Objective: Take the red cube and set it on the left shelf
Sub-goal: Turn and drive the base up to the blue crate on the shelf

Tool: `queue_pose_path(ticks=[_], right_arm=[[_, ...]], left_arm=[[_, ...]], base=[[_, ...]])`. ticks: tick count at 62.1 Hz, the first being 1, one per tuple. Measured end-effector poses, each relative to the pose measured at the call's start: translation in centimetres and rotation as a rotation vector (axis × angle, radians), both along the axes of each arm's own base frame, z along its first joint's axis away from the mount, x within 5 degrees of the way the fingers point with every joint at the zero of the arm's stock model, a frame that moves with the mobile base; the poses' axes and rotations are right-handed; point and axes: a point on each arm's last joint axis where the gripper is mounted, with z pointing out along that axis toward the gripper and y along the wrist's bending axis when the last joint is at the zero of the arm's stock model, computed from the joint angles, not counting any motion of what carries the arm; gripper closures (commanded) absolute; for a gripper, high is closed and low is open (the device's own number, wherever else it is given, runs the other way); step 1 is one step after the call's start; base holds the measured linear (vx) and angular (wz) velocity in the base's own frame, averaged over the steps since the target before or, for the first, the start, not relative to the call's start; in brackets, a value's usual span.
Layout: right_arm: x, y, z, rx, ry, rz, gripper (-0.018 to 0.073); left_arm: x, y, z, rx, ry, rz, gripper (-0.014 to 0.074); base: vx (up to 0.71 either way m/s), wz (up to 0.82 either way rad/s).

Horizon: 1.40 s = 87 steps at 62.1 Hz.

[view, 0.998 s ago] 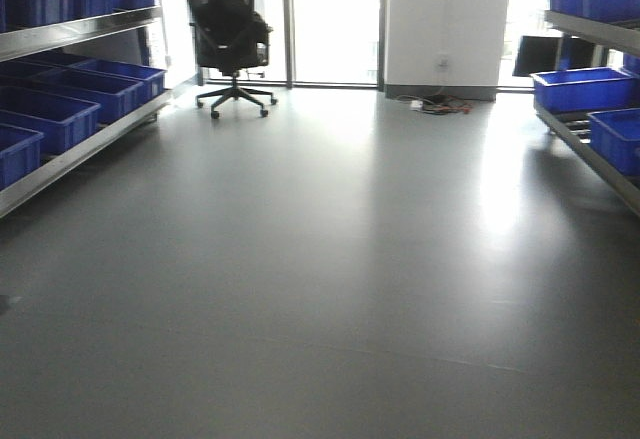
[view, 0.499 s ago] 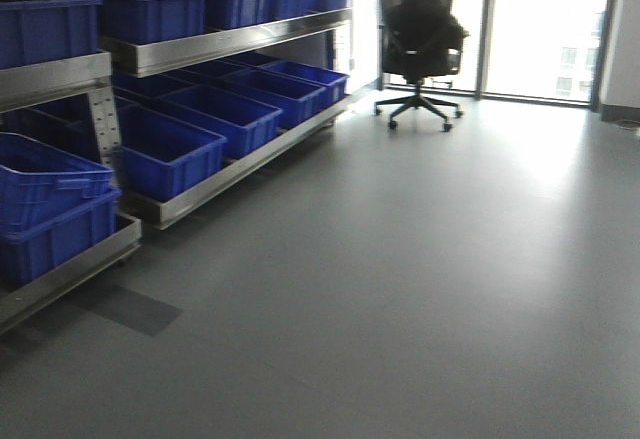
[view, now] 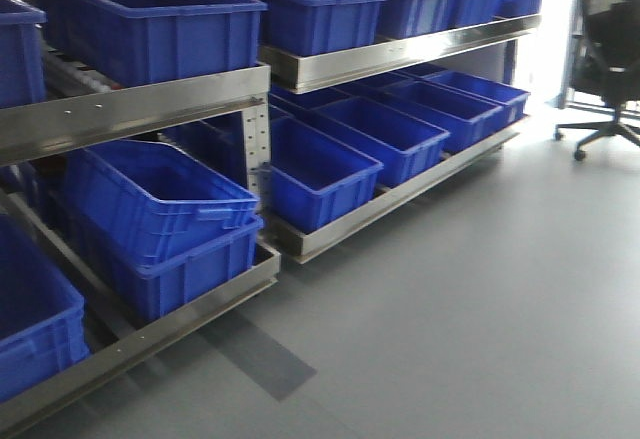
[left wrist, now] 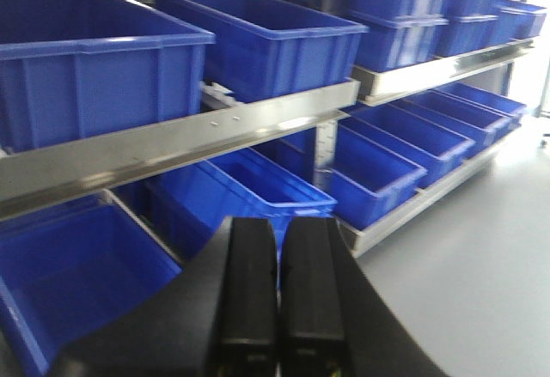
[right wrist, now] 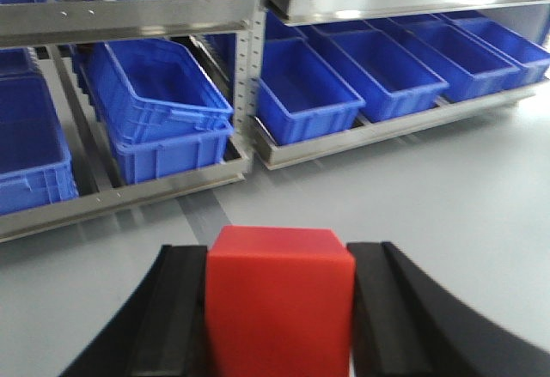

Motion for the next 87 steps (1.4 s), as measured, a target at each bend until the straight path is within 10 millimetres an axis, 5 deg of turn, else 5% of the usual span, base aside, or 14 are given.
queue_pose_path(ticks=[51, 87], right_arm=[[0.00, -0.02, 0.00, -0.003, -0.001, -0.001, 0.0501], [0.00, -0.02, 0.00, -0.003, -0.001, -0.001, 0.0501]], left_arm=[[0.00, 0.00, 0.00, 0.000, 0.000, 0.000, 0.0495], [0.00, 0.00, 0.00, 0.000, 0.000, 0.000, 0.0495]], base=[[0.54, 0.75], [0.24, 0.23]])
